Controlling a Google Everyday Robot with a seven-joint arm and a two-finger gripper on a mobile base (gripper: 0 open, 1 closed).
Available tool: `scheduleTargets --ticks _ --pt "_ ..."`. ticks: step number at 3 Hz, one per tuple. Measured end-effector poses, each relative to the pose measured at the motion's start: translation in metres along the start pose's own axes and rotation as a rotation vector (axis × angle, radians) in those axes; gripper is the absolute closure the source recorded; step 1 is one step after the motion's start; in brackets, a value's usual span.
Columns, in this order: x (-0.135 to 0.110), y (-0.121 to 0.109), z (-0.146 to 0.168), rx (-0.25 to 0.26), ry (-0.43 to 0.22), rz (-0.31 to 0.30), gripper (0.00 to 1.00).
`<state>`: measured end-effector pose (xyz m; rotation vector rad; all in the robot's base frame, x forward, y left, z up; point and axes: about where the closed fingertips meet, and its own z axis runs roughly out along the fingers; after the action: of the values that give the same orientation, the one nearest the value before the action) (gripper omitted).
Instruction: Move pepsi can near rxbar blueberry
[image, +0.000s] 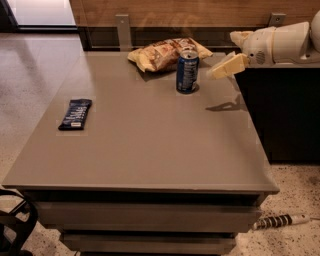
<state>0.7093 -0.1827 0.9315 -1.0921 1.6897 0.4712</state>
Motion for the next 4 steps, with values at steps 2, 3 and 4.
scheduleTargets --ticks 2,3,4 --pt "0.003 -0.001 0.000 0.006 0.001 0.026 0.00" --pt "0.006 -0.004 0.021 -0.018 -0.103 0.071 0.00" --pt "0.010 -0.002 0.037 -0.037 -0.196 0.105 0.00"
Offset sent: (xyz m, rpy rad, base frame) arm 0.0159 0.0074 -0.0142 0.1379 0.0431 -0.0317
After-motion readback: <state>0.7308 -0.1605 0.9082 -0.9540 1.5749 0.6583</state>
